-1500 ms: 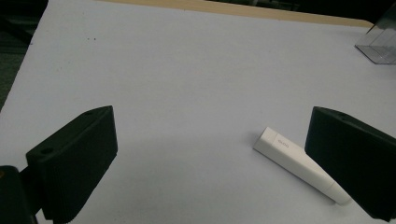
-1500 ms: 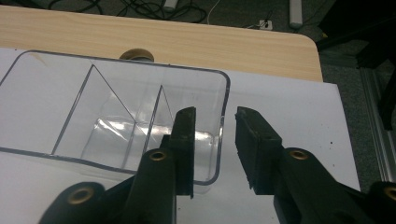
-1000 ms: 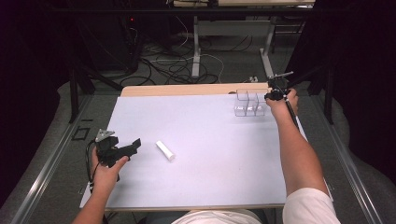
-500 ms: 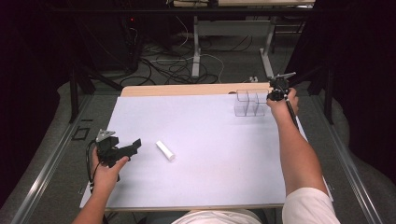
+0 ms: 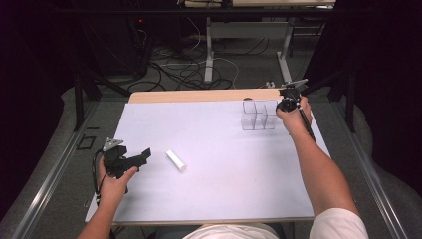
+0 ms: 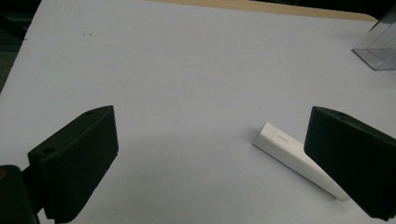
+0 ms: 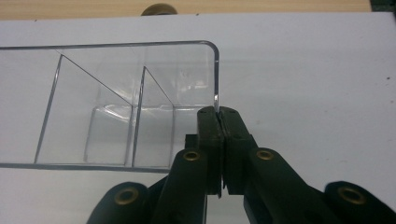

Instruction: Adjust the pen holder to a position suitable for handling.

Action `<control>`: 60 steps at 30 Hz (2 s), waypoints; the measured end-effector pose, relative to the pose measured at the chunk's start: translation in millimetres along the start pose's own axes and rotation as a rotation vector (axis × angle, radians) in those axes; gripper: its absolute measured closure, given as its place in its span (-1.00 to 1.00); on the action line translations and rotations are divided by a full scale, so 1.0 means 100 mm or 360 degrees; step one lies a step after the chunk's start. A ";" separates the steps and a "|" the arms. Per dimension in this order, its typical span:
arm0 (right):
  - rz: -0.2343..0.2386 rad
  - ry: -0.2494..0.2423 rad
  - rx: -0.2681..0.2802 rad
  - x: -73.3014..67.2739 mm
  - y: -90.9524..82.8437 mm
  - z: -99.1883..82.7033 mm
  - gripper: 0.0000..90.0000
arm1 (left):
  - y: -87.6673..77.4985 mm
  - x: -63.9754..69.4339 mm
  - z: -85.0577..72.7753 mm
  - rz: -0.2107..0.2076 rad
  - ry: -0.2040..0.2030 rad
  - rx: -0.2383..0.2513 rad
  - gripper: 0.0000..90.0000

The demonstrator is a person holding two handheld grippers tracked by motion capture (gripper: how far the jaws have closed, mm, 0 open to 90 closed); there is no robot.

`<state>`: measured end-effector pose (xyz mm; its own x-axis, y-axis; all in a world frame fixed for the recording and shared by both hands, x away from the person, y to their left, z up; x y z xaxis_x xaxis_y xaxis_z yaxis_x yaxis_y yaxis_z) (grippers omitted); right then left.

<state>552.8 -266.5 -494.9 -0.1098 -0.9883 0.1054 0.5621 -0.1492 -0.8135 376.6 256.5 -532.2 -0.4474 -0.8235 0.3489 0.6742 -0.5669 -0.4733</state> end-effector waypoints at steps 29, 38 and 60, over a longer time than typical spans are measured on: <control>0.0342 -0.0103 -0.0137 -0.79 -0.38 -0.40 0.87 | 0.01 0.01 0.00 -0.0005 0.0008 -0.0005 -0.93; 0.0415 -0.0177 -0.0098 -1.02 -0.45 -0.47 0.82 | 0.01 0.02 0.00 -0.0004 0.0012 -0.0007 -0.93; 0.0503 -0.0166 -0.0105 -1.25 -0.46 -0.51 0.73 | 0.02 0.02 0.00 -0.0008 0.0015 -0.0011 -0.93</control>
<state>498.7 -134.4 -499.5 0.1479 -0.9837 -0.1024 0.5004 0.1638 -0.8502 376.6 254.2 -532.6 -0.4562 -0.8210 0.3434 0.6680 -0.5709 -0.4773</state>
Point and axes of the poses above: each handheld gripper's, and its own axes: y roughly forward along the jaws, z roughly out of its top, x roughly to its right, the point moved 3 cm from there along y, roughly forward along the jaws, and after that the axes turned 15 degrees about -z, right-handed, at the moved point
